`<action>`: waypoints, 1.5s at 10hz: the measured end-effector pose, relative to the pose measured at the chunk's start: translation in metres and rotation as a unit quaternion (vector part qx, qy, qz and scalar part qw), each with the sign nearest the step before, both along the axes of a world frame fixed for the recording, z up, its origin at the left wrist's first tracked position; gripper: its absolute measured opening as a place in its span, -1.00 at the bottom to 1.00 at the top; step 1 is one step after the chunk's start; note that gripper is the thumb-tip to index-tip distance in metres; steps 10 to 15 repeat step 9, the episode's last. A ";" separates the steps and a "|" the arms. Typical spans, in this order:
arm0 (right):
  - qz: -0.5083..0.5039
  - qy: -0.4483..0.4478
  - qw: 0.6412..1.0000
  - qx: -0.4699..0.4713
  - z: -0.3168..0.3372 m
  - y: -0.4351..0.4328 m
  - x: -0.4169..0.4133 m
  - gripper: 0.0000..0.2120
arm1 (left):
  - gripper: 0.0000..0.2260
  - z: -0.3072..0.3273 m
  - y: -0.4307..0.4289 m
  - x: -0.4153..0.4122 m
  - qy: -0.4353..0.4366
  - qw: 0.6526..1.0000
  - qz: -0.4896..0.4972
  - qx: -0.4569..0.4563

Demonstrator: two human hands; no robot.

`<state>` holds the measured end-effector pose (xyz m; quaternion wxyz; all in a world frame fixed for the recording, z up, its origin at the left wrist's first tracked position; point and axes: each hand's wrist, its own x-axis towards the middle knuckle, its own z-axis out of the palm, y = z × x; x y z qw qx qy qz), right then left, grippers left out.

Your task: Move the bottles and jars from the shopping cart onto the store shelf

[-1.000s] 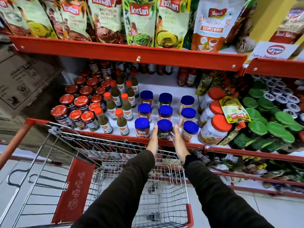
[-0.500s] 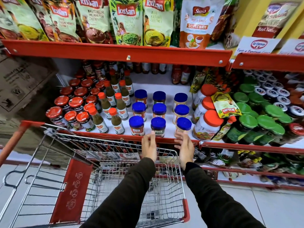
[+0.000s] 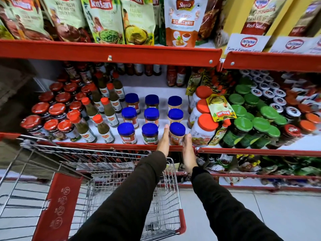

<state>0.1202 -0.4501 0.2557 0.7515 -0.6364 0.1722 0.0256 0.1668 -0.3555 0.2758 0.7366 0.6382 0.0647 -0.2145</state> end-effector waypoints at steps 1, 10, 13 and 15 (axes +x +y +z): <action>-0.001 0.000 1.000 0.014 0.003 -0.006 0.004 -0.39 | -0.56 -0.008 -0.002 -0.001 0.001 0.999 -0.017 -0.030; 0.062 0.060 0.996 -0.037 0.024 -0.078 -0.041 -0.30 | -0.39 0.011 0.024 -0.041 -0.113 0.991 0.055 0.041; 0.062 0.060 0.996 -0.037 0.024 -0.078 -0.041 -0.30 | -0.39 0.011 0.024 -0.041 -0.113 0.991 0.055 0.041; 0.062 0.060 0.996 -0.037 0.024 -0.078 -0.041 -0.30 | -0.39 0.011 0.024 -0.041 -0.113 0.991 0.055 0.041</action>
